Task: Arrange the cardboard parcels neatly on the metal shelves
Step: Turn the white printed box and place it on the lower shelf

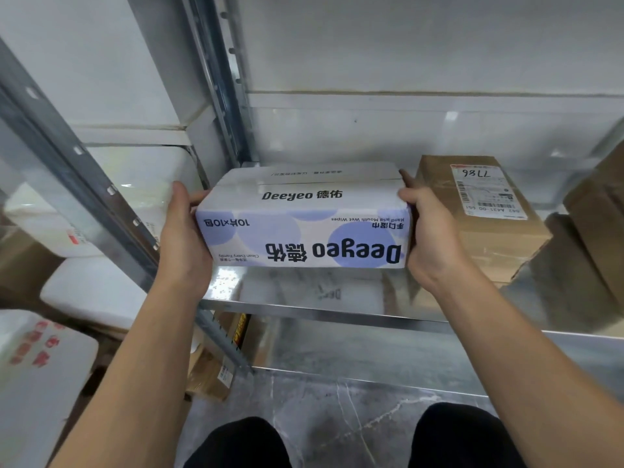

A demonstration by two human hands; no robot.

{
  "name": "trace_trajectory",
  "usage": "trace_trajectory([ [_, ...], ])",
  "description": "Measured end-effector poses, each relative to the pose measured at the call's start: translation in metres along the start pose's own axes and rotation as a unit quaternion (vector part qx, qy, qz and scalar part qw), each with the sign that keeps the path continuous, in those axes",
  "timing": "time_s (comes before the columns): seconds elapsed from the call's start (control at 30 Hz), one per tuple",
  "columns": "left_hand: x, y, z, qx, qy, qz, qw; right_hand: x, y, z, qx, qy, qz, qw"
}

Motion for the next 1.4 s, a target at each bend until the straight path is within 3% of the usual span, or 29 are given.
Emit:
trace_trajectory([
  [0.27, -0.004, -0.021, -0.004, 0.040, -0.001, 0.006, 0.999, -0.004, 0.020, 0.000, -0.062, 0.006, -0.015, 0.998],
  [0.57, -0.011, -0.023, 0.000, 0.043, -0.005, -0.004, 0.999, -0.002, 0.035, -0.007, -0.037, 0.024, 0.008, 0.999],
  [0.87, -0.013, 0.014, 0.019, 0.077, -0.091, 0.002, 0.993, 0.003, 0.037, -0.010, 0.092, 0.043, 0.045, 0.994],
  [1.03, -0.019, 0.055, 0.036, 0.107, -0.122, 0.016, 0.987, 0.008, 0.032, -0.008, 0.054, 0.030, 0.043, 0.997],
  [1.4, -0.025, 0.075, 0.062, -0.069, -0.064, 0.030, 0.995, 0.003, 0.045, 0.005, -0.028, -0.042, 0.084, 0.995],
])
Point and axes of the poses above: each hand's wrist, its own x-axis towards the middle knuckle, its own z-axis out of the palm, y = z × x, the point moved 7 cm from there along x, towards the middle knuckle, and after that the axes turned 4 degrees about -x, right-handed, at the moved point
